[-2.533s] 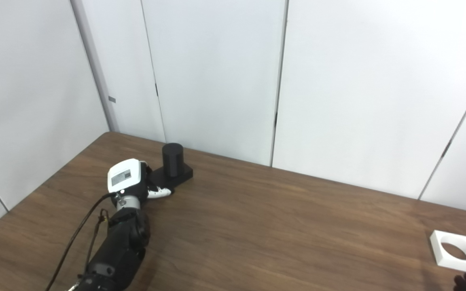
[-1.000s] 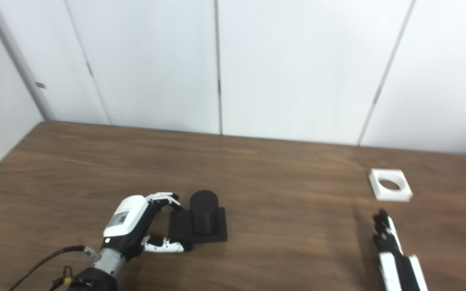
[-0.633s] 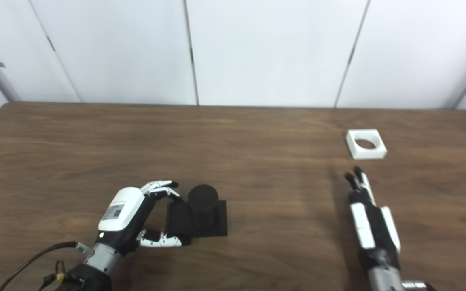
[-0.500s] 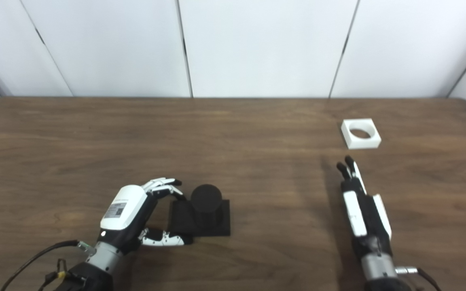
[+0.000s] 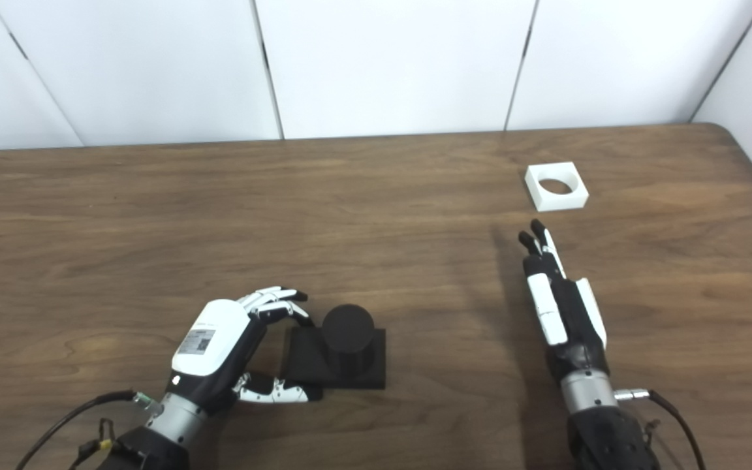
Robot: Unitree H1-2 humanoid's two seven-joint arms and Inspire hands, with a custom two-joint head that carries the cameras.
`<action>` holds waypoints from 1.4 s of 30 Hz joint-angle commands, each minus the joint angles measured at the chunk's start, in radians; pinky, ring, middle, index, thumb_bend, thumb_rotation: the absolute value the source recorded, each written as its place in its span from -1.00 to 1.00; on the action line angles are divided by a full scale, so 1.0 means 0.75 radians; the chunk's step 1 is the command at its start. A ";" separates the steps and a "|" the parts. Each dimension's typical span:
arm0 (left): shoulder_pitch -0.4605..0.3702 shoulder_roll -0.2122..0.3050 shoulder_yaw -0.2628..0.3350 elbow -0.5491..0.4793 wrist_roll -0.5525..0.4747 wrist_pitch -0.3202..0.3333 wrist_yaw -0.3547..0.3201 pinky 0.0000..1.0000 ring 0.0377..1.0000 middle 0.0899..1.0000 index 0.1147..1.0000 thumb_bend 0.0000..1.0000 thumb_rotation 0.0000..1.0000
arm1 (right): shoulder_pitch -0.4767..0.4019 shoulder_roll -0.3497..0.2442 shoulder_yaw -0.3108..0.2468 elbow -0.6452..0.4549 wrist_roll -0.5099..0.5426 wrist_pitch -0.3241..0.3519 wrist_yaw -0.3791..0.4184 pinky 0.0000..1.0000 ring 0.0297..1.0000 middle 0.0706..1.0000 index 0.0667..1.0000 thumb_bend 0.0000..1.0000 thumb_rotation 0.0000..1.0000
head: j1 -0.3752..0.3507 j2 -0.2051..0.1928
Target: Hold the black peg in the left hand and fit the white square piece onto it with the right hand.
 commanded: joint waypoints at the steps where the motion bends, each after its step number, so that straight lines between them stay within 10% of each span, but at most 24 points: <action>1: 0.047 0.001 -0.061 0.026 0.007 -0.040 -0.100 0.50 0.67 0.58 -0.15 0.02 -0.91 | -0.004 0.058 0.002 -0.057 0.010 -0.020 -0.008 1.00 1.00 0.91 1.00 0.25 1.00 | -0.001 0.001; 18: 0.036 0.013 -0.061 0.041 0.012 -0.057 -0.139 0.54 0.68 0.59 -0.15 0.02 -0.91 | -0.172 -0.053 -0.106 -0.158 0.077 0.162 0.016 1.00 1.00 0.94 1.00 0.23 0.79 | -0.131 -0.068; 30: 0.035 0.021 -0.060 0.066 0.121 -0.070 -0.109 0.61 0.64 0.53 -0.16 0.03 -0.91 | -0.479 -0.440 -0.073 -0.112 -0.210 0.390 0.150 1.00 0.98 0.92 0.97 0.41 0.20 | -0.224 -0.171; 42: 0.042 0.020 -0.067 0.096 0.215 -0.039 -0.122 0.61 0.62 0.50 -0.16 0.04 -0.91 | -0.690 -0.561 -0.056 -0.006 -0.360 0.420 0.326 0.88 0.92 0.93 0.97 0.49 -0.19 | -0.265 -0.253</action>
